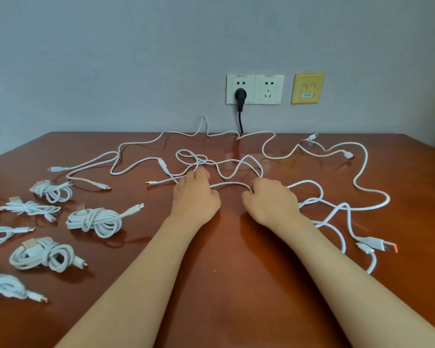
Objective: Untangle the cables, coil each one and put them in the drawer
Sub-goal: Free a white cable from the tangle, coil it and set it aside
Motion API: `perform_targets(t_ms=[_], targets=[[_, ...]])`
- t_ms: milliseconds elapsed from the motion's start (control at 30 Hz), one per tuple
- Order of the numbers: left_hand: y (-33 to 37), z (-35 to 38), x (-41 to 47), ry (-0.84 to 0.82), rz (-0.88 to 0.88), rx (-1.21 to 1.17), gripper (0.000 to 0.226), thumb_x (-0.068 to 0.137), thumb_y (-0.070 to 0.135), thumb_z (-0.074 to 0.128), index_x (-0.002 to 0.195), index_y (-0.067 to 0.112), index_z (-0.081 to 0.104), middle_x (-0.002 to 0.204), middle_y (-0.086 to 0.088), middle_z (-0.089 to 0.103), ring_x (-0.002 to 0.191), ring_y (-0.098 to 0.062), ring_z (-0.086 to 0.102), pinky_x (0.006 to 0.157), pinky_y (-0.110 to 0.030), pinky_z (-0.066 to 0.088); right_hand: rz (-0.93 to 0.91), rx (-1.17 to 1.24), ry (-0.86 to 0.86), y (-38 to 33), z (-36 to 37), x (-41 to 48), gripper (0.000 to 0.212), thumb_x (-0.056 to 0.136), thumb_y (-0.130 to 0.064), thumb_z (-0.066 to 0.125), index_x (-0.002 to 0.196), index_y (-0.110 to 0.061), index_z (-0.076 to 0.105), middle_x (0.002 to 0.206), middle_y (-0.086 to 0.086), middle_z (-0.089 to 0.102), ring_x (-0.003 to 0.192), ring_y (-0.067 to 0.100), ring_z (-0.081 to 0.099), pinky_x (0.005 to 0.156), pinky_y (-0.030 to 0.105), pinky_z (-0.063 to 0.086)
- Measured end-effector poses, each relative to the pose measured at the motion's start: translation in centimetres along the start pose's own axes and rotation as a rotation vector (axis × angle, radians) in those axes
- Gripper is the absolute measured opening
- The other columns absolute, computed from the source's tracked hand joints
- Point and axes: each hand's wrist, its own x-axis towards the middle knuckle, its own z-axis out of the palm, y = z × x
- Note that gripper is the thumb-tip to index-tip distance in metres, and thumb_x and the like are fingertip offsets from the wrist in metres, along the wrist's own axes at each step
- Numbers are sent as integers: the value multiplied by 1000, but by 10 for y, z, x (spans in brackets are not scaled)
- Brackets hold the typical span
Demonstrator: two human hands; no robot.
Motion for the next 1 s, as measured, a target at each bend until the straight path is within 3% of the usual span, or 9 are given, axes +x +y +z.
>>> perform_targets(t_ms=[100, 200, 267, 333, 467, 600, 800, 933, 1000], targets=[[-1, 2, 1, -78, -2, 149, 27, 93, 22, 42, 118, 17, 50, 124, -6, 47, 122, -26, 41, 110, -45, 23, 80, 44, -51, 1, -7, 0, 16, 87, -25, 44, 80, -11, 46, 98, 12, 57, 86, 30, 46, 74, 29, 34], [-1, 3, 2, -81, 82, 68, 18, 95, 25, 45, 106, 18, 56, 110, -3, 48, 112, -25, 46, 108, -43, 25, 124, 87, -7, 5, -8, -1, 14, 83, -24, 48, 83, -12, 54, 77, 5, 53, 78, 29, 47, 70, 29, 34], [1, 1, 1, -113, 109, -158, 9, 94, 25, 51, 94, 21, 60, 98, 1, 53, 101, -21, 52, 97, -35, 36, 114, 104, 75, 7, -6, -1, 23, 86, -23, 48, 103, -10, 53, 77, 5, 53, 83, 31, 50, 70, 30, 34], [5, -5, -2, -195, 81, -484, 10, 93, 24, 55, 83, 27, 58, 83, 8, 63, 81, -11, 59, 80, -28, 43, 89, 118, 142, 8, -3, 0, 29, 90, -22, 45, 116, -9, 45, 94, 12, 59, 96, 35, 54, 71, 32, 33], [14, -16, -5, -245, 65, -828, 10, 92, 21, 57, 83, 22, 62, 60, 10, 66, 45, -6, 52, 59, -17, 44, 28, 158, 208, 12, 0, 5, 27, 99, -22, 31, 118, -11, 47, 110, 17, 61, 102, 38, 54, 73, 36, 36], [17, -28, -5, -293, -26, -1144, 12, 81, 26, 64, 75, 16, 65, 57, 6, 61, 44, -8, 47, 44, -17, 36, 3, 142, 192, 13, 1, 7, 30, 99, -24, 31, 113, -14, 56, 112, 15, 62, 104, 36, 54, 76, 35, 37], [20, -36, -5, -351, 4, -1406, 10, 76, 25, 66, 78, 15, 64, 63, 8, 55, 59, -8, 51, 56, -21, 48, -96, 124, 171, 6, -2, 2, 29, 96, -26, 34, 103, -14, 60, 105, 14, 63, 99, 38, 54, 77, 36, 40], [22, -40, 2, -164, -5, -1292, 24, 95, 27, 44, 79, 16, 58, 84, 3, 58, 85, -11, 56, 84, -28, 47, -250, 106, 158, 6, -2, -4, 25, 95, -25, 37, 94, -12, 59, 81, 9, 59, 90, 38, 54, 70, 35, 37], [21, -41, 4, -178, -17, -1349, 21, 98, 26, 39, 86, 15, 53, 101, -2, 63, 100, -15, 60, 96, -31, 44, -339, 89, 128, 3, -2, -7, 25, 96, -25, 37, 94, -13, 59, 71, 4, 53, 87, 37, 54, 69, 34, 37]])
